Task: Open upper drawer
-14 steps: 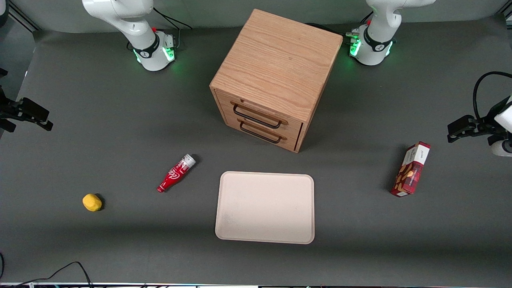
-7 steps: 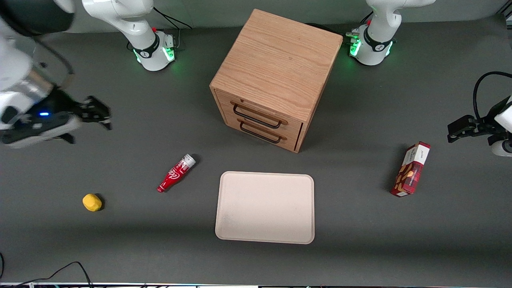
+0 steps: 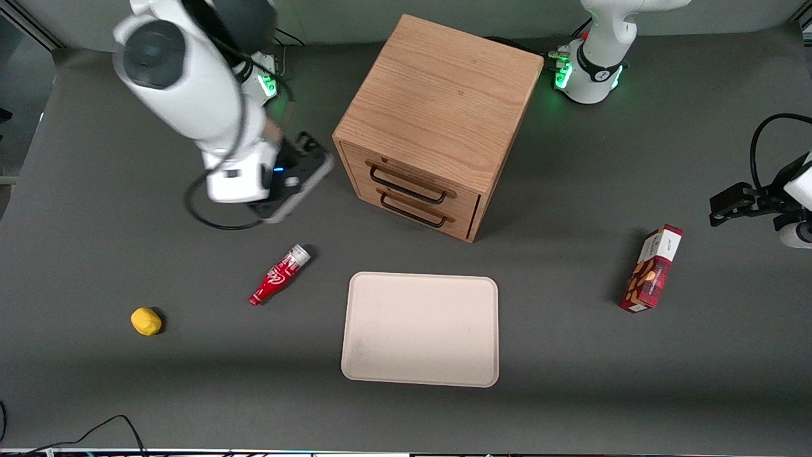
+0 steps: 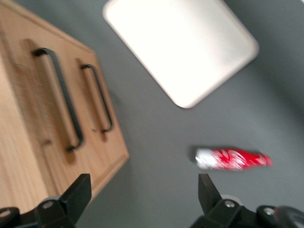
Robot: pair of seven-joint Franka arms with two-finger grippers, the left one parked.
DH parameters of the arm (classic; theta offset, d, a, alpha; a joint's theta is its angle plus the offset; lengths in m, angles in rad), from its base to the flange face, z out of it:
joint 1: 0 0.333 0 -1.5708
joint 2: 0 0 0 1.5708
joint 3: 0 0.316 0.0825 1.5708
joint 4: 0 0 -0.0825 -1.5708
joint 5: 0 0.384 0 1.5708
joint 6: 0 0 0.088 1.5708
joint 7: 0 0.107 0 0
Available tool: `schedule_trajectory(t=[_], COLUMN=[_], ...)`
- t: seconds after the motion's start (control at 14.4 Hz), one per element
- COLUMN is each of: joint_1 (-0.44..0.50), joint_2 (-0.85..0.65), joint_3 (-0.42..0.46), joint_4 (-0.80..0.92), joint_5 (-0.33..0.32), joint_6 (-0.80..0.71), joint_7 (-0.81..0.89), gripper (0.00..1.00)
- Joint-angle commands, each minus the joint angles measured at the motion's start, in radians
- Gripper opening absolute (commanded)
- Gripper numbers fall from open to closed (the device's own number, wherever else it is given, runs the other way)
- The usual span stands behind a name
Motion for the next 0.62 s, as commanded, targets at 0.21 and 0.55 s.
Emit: schedule_trajectory(t=[0.21,0.55], joint_1=[0.019,0.051], joint_2=[0.164,0.217], joint_3=[0.102,0.111], joint_4=[0.031,0.009], joint_5=[-0.016,-0.019], joint_6=[0.082,0.188], joint_7=[-0.072,-0.068], gripper=[1.0,1.0])
